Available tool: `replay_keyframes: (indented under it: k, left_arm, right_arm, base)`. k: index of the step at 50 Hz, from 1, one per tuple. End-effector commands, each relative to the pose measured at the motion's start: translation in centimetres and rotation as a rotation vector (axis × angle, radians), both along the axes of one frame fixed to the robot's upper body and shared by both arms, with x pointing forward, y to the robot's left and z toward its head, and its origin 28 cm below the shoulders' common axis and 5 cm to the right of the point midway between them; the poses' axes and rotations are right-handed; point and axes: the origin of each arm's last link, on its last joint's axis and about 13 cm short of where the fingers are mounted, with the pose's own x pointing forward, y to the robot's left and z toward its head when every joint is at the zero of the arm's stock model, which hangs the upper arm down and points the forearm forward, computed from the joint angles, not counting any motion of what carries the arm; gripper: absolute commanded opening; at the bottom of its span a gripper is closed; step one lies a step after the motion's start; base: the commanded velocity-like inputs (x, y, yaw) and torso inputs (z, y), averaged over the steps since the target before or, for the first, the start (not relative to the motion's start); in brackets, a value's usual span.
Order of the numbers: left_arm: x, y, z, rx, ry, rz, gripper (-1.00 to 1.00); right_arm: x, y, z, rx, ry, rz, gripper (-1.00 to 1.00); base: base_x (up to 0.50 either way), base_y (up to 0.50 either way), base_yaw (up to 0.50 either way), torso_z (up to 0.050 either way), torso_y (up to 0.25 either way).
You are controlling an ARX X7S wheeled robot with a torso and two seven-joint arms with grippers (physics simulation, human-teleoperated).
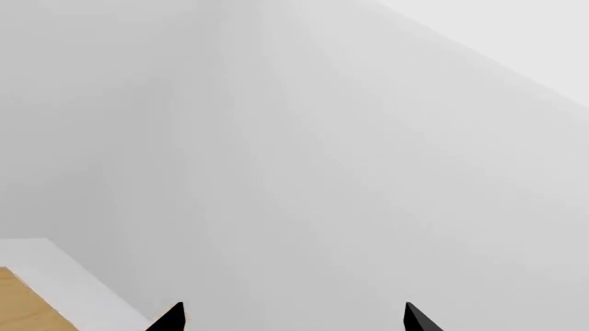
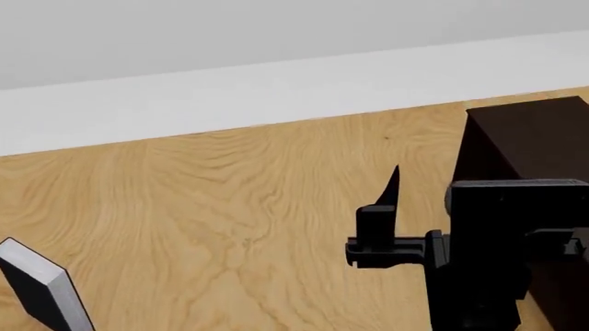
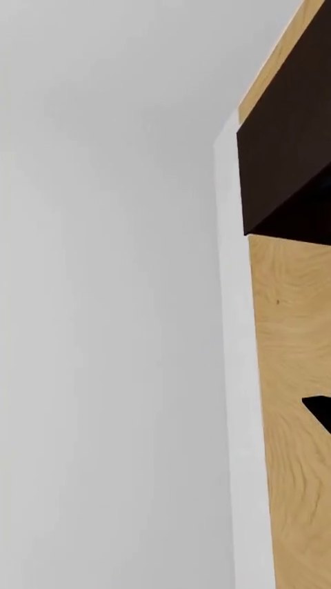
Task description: Pick up the book on the right and place it on the cabinet shelf.
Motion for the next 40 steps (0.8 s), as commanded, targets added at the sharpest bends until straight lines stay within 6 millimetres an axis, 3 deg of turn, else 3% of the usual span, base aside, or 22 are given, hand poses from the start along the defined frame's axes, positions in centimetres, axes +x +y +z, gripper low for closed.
replay_keyframes:
  k: [1, 12, 20, 40]
  left_arm:
    - [0.0, 0.0, 0.0, 0.0, -0.001, 0.0, 1.0]
    - [-0.1, -0.1, 0.1, -0.001, 0.002, -0.002, 1.0]
    - [0.0, 0.0, 0.0, -0.002, -0.001, -0.005, 1.0]
    - [0.1, -0.1, 0.1, 0.001, -0.001, -0.015, 1.0]
  right_arm:
    - [0.0, 0.0, -0.1, 0.0, 0.002, 0.002, 1.0]
    - [-0.1, 0.1, 0.0, -0.003, 0.005, -0.005, 1.0]
    - [-1.6, 0.2, 0.5, 0.011, 0.028, -0.002, 1.0]
    - [-5.6, 0.9, 4.5, -0.001, 0.169, 0.087, 1.0]
  base:
    - [0.3, -0.07, 0.0, 0.0, 0.01]
    - [0.29, -0.07, 0.0, 0.0, 0.0]
    - [0.05, -0.01, 0.0, 0.0, 0.001]
    - [0.0, 0.0, 0.0, 0.0, 0.0]
